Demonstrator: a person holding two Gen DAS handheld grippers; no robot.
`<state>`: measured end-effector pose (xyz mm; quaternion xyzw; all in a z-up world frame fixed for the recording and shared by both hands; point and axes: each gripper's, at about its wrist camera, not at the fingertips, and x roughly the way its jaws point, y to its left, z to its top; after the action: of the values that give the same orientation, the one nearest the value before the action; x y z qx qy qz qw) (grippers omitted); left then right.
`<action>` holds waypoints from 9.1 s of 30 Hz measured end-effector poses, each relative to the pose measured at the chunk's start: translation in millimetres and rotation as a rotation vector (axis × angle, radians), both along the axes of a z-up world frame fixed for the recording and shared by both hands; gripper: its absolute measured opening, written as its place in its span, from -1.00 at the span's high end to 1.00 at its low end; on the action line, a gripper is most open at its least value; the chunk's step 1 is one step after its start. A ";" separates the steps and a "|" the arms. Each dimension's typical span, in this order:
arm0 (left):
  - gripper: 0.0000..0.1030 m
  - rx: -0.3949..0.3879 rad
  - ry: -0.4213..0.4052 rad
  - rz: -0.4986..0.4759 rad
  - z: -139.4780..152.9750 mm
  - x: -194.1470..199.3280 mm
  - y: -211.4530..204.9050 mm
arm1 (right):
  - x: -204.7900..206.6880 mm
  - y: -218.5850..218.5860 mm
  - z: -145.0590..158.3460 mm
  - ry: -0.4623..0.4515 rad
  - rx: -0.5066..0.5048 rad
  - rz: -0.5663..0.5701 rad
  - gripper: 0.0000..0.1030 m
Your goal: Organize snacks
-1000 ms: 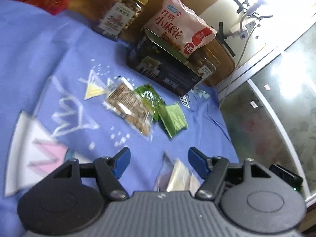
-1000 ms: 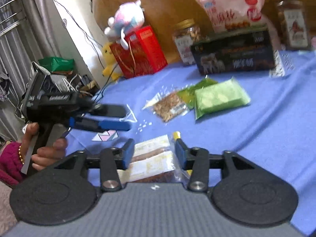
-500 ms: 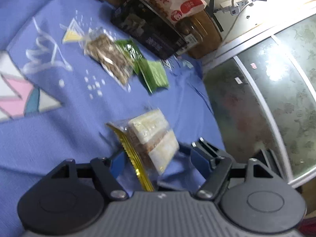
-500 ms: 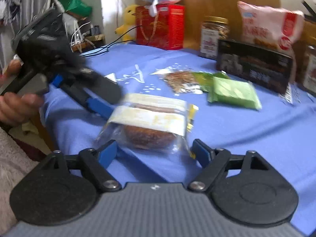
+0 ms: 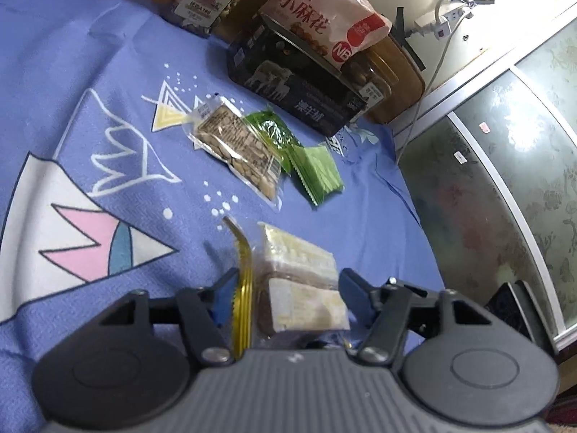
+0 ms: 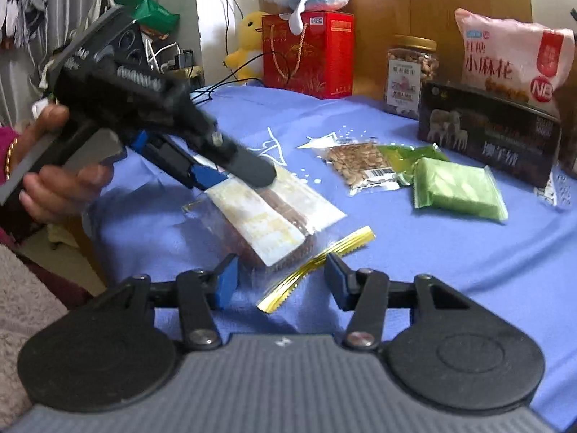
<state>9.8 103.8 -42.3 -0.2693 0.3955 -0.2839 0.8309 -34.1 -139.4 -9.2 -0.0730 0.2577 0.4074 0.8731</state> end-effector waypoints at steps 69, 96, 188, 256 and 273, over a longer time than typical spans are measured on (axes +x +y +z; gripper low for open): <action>-0.20 -0.133 -0.025 0.115 11.7 54.1 33.3 | 109.9 1.6 16.3 0.258 0.171 -0.025 0.22; -0.36 -0.100 -0.047 0.115 1.6 -8.9 29.9 | 24.3 42.7 1.5 0.000 0.016 -0.017 0.00; -0.26 0.265 -0.356 -0.042 122.6 212.3 -73.3 | 253.0 -88.4 82.3 0.080 0.443 -0.450 0.50; 0.44 -0.028 -0.072 -0.035 24.9 78.6 -35.4 | 73.4 -57.4 -2.8 0.582 0.717 -0.119 0.65; -0.05 0.528 -0.191 0.082 38.3 69.8 -88.3 | 79.4 -101.5 -21.6 0.516 0.690 -0.303 0.81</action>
<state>79.6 15.5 -4.0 -0.0315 0.3642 -0.1612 0.9167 45.4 -240.9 -30.8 0.3645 0.3238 0.3419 0.8034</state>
